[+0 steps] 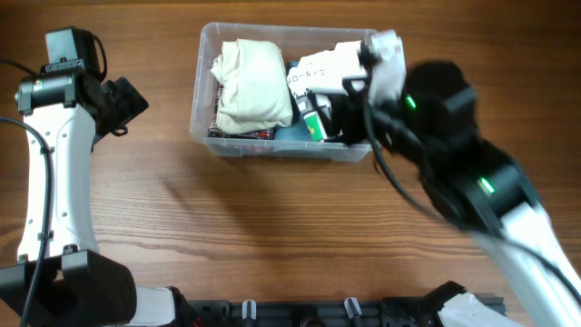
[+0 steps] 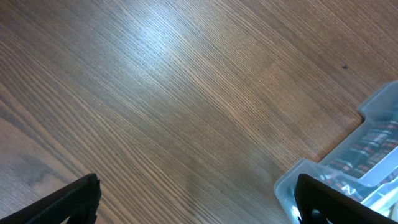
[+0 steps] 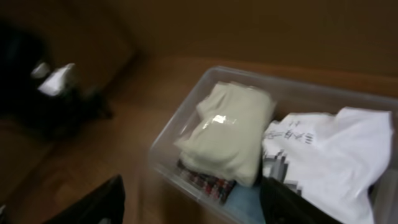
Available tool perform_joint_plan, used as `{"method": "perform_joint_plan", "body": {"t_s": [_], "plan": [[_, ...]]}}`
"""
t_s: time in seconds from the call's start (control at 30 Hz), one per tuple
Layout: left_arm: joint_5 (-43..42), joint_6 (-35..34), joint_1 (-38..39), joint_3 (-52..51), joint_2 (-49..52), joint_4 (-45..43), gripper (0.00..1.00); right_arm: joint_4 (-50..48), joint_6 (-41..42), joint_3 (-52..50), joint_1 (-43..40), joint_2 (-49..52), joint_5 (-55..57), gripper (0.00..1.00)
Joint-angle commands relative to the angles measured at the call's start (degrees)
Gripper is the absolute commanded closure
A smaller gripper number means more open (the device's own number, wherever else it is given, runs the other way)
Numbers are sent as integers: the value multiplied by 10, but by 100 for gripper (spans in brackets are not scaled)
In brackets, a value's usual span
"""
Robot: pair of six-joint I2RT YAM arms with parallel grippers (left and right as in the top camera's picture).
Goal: Pack container
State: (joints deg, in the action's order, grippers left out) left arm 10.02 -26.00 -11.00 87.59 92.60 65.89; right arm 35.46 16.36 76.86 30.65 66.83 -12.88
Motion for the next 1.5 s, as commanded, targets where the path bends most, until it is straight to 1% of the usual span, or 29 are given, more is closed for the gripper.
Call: {"method": "perform_joint_plan", "body": {"t_s": [0.0,0.1,0.17,0.23,0.37,0.47,0.57,0.63,0.73,0.83,0.93,1.0,1.2,1.27,1.33,1.47], "plan": [[3,1,-3,-2,-7,0,0,51,-26,-1,26,-60,-106,0],[3,1,-3,-2,-7,0,0,118,-15,-1,26,-99,-121,0],[3,1,-3,-2,-7,0,0,158,38,-1,26,-114,-120,0],[3,1,-3,-2,-7,0,0,194,71,-1,25,-121,-120,0],[3,1,-3,-2,-7,0,0,210,66,-1,25,-136,-31,0],[3,1,-3,-2,-7,0,0,207,20,-1,26,-160,3,0],[3,1,-3,-2,-7,0,0,208,18,-1,26,-190,19,0],[3,1,-3,-2,-7,0,0,215,18,-1,26,-215,55,0],[3,1,-3,-2,-7,0,0,230,17,-4,25,-243,126,0],[3,1,-3,-2,-7,0,0,245,17,-22,16,-270,222,0],[3,1,-3,-2,-7,0,0,239,17,-66,-22,-299,265,0],[3,1,-3,-2,-7,0,0,219,17,-116,-57,-326,275,0],[3,1,-3,-2,-7,0,0,97,19,-307,-169,-436,243,0],[3,1,-3,-2,-7,0,0,71,19,-358,-191,-470,232,0],[3,1,-3,-2,-7,0,0,52,37,-423,-213,-515,231,0],[3,1,-3,-2,-7,0,0,45,81,-511,-236,-579,231,0]]}}
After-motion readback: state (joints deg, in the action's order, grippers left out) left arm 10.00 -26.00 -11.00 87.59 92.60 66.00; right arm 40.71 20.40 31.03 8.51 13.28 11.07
